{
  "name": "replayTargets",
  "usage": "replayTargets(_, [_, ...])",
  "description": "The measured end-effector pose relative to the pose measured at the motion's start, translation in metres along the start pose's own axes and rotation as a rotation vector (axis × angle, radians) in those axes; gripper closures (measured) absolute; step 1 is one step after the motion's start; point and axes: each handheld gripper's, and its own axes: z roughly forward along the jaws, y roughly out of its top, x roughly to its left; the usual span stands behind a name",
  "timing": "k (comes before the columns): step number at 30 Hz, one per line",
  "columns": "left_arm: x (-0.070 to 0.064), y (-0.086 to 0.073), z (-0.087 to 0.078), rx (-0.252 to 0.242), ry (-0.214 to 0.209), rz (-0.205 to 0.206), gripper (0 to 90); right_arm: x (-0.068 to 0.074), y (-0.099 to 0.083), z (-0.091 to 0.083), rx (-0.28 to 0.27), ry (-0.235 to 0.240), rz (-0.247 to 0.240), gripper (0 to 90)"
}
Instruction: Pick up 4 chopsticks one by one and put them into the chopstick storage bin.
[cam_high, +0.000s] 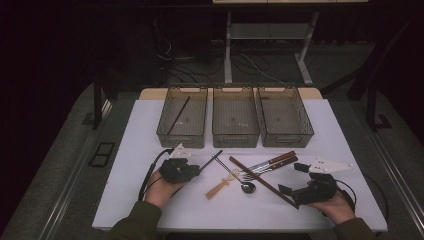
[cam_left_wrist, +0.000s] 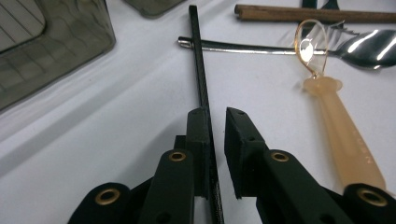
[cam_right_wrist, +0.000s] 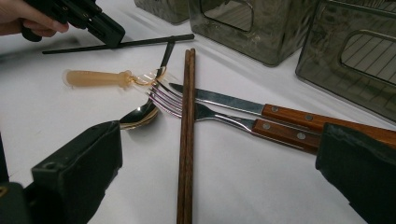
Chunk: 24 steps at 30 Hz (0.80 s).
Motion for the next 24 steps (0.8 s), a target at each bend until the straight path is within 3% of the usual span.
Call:
replayTargets(6, [0.0005, 0.0000, 0.0023, 0.020, 0.014, 0.032, 80.8, 0.0000, 0.0000, -0.0003, -0.001, 0.001, 0.000, 0.7])
replayTargets(11, [-0.0015, -0.0012, 0.0037, 0.014, 0.028, 0.021, 83.5, 0.0001, -0.0001, -0.0001, 0.000, 0.000, -0.002, 0.7])
replayTargets(17, [-0.0073, -0.0008, 0.0043, 0.022, 0.069, 0.041, 84.5, 0.0003, -0.0001, 0.0000, 0.002, 0.000, -0.001, 0.7])
replayTargets(24, [-0.0069, -0.0001, 0.0043, 0.023, 0.072, 0.037, 85.6, 0.0004, -0.0002, -0.0003, 0.002, 0.001, -0.003, 0.7])
